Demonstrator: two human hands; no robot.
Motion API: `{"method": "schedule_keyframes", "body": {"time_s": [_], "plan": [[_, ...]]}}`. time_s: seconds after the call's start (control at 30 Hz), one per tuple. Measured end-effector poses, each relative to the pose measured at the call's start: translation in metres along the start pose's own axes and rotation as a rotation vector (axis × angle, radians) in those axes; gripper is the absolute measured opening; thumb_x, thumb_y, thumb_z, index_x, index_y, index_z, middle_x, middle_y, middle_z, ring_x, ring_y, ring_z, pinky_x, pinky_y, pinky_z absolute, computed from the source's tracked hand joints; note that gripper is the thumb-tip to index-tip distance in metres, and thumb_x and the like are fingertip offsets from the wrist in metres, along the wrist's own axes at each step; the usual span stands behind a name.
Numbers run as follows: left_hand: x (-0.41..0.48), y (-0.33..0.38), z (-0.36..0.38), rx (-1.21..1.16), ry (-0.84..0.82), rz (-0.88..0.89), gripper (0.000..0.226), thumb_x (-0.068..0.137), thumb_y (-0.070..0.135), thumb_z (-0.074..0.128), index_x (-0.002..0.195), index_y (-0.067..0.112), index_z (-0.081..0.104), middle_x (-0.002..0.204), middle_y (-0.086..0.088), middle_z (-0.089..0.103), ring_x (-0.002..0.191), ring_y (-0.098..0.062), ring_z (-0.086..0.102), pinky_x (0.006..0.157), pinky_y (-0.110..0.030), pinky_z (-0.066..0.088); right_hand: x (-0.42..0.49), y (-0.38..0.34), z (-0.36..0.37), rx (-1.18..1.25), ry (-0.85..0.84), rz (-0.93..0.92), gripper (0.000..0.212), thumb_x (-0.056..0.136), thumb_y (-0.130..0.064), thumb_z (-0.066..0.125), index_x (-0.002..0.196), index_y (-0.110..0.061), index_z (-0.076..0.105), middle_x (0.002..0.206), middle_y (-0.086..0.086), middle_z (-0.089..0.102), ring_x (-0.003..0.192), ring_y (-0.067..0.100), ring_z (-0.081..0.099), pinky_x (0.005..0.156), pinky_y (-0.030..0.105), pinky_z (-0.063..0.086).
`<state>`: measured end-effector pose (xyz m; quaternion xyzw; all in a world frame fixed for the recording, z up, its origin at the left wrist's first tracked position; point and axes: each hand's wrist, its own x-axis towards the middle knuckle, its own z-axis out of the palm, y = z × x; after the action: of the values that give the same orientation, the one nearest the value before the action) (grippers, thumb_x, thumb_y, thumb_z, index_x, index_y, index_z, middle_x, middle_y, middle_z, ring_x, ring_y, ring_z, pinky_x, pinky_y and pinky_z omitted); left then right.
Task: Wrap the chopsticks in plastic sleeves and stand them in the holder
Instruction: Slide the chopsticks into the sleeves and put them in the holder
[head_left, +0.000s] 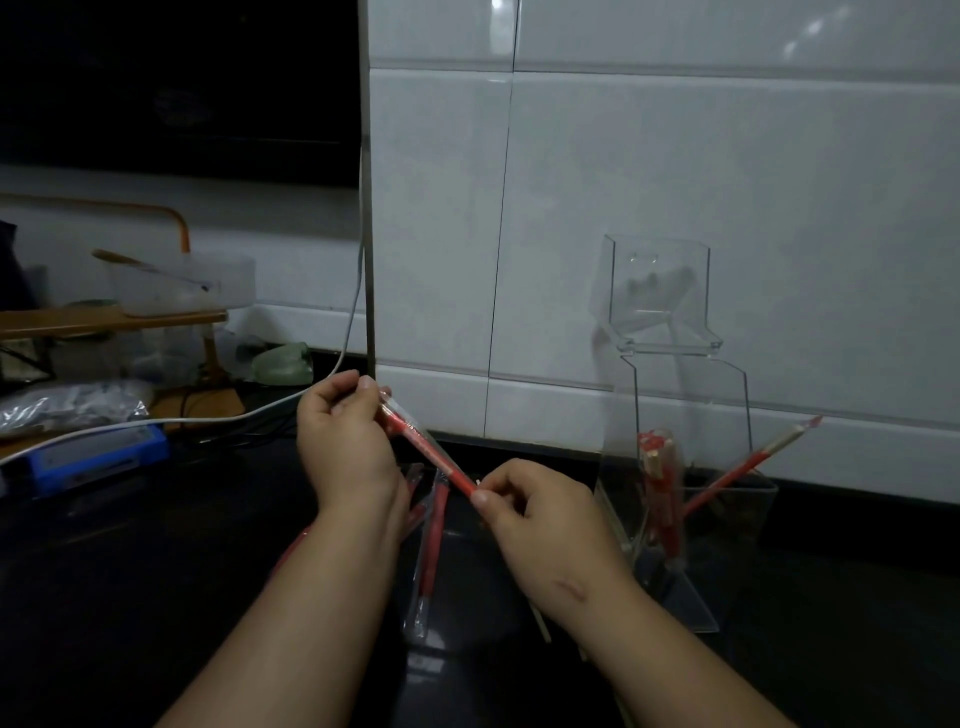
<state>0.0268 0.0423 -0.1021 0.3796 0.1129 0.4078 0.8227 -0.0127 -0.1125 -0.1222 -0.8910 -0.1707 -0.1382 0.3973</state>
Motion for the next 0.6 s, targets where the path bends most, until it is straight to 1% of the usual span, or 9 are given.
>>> {"method": "schedule_keyframes", "body": {"time_s": [0.1, 0.17, 0.23, 0.3, 0.37, 0.43, 0.53, 0.6], "plan": [[-0.0003, 0.0006, 0.0010, 0.002, -0.043, -0.012, 0.019, 0.094, 0.001, 0.060, 0.096, 0.019, 0.063, 0.077, 0.005, 0.066, 0.077, -0.010, 0.064, 0.066, -0.023, 0.051, -0.0016, -0.0006, -0.0002, 0.036, -0.006, 0.011, 0.011, 0.089, -0.041, 0.064, 0.081, -0.033, 0.064, 0.073, -0.013, 0.061, 0.071, 0.000, 0.057, 0.063, 0.019, 0.044], [-0.0010, 0.0002, 0.0028, 0.006, -0.095, -0.027, 0.022, 0.091, -0.002, 0.062, 0.099, 0.018, 0.063, 0.077, 0.004, 0.067, 0.071, -0.007, 0.063, 0.061, -0.019, 0.049, -0.0013, -0.0019, -0.0016, 0.051, -0.009, 0.016, 0.008, 0.089, -0.037, 0.065, 0.083, -0.033, 0.065, 0.075, -0.013, 0.063, 0.073, -0.001, 0.058, 0.065, 0.019, 0.046], [-0.0013, -0.0006, 0.0035, 0.020, -0.129, -0.042, 0.024, 0.089, -0.002, 0.065, 0.101, 0.019, 0.063, 0.077, 0.003, 0.068, 0.070, -0.007, 0.062, 0.062, -0.019, 0.049, -0.0004, -0.0020, -0.0031, 0.045, 0.006, 0.007, 0.009, 0.089, -0.033, 0.065, 0.080, -0.032, 0.065, 0.078, -0.013, 0.064, 0.076, -0.001, 0.058, 0.069, 0.020, 0.046], [-0.0021, -0.0014, 0.0033, 0.030, -0.146, -0.052, 0.026, 0.089, 0.000, 0.067, 0.105, 0.020, 0.064, 0.080, -0.001, 0.068, 0.070, -0.009, 0.061, 0.065, -0.022, 0.049, -0.0007, -0.0027, -0.0041, 0.073, 0.013, 0.004, 0.011, 0.089, -0.038, 0.064, 0.081, -0.032, 0.066, 0.079, -0.014, 0.064, 0.077, -0.003, 0.058, 0.068, 0.018, 0.045], [-0.0026, -0.0019, 0.0027, 0.037, -0.153, -0.050, 0.028, 0.090, -0.001, 0.066, 0.109, 0.019, 0.063, 0.080, -0.002, 0.064, 0.067, -0.009, 0.058, 0.063, -0.022, 0.049, -0.0017, -0.0037, -0.0037, 0.123, 0.008, -0.001, 0.019, 0.088, -0.047, 0.062, 0.083, -0.030, 0.068, 0.077, -0.013, 0.066, 0.076, -0.003, 0.059, 0.067, 0.017, 0.046], [-0.0033, -0.0025, 0.0028, 0.044, -0.161, -0.037, 0.028, 0.090, -0.001, 0.065, 0.109, 0.019, 0.064, 0.079, -0.003, 0.062, 0.066, -0.007, 0.058, 0.061, -0.021, 0.050, -0.0022, -0.0044, -0.0027, 0.158, -0.022, -0.001, 0.022, 0.086, -0.050, 0.064, 0.083, -0.029, 0.069, 0.075, -0.010, 0.067, 0.073, -0.001, 0.061, 0.065, 0.019, 0.049], [-0.0041, -0.0022, 0.0024, 0.043, -0.169, -0.021, 0.027, 0.090, -0.003, 0.064, 0.106, 0.020, 0.065, 0.081, -0.003, 0.063, 0.068, -0.008, 0.059, 0.059, -0.021, 0.050, -0.0012, -0.0043, 0.0004, 0.133, -0.090, 0.002, 0.013, 0.086, -0.041, 0.068, 0.086, -0.028, 0.071, 0.074, -0.006, 0.066, 0.069, 0.002, 0.059, 0.064, 0.019, 0.046], [-0.0047, -0.0008, 0.0018, 0.044, -0.157, -0.022, 0.026, 0.090, -0.002, 0.064, 0.102, 0.021, 0.067, 0.080, -0.001, 0.064, 0.066, -0.008, 0.058, 0.055, -0.020, 0.049, -0.0005, -0.0030, 0.0013, 0.095, -0.095, -0.004, 0.009, 0.088, -0.036, 0.068, 0.087, -0.028, 0.070, 0.071, -0.006, 0.064, 0.066, 0.003, 0.056, 0.065, 0.022, 0.047]]}}
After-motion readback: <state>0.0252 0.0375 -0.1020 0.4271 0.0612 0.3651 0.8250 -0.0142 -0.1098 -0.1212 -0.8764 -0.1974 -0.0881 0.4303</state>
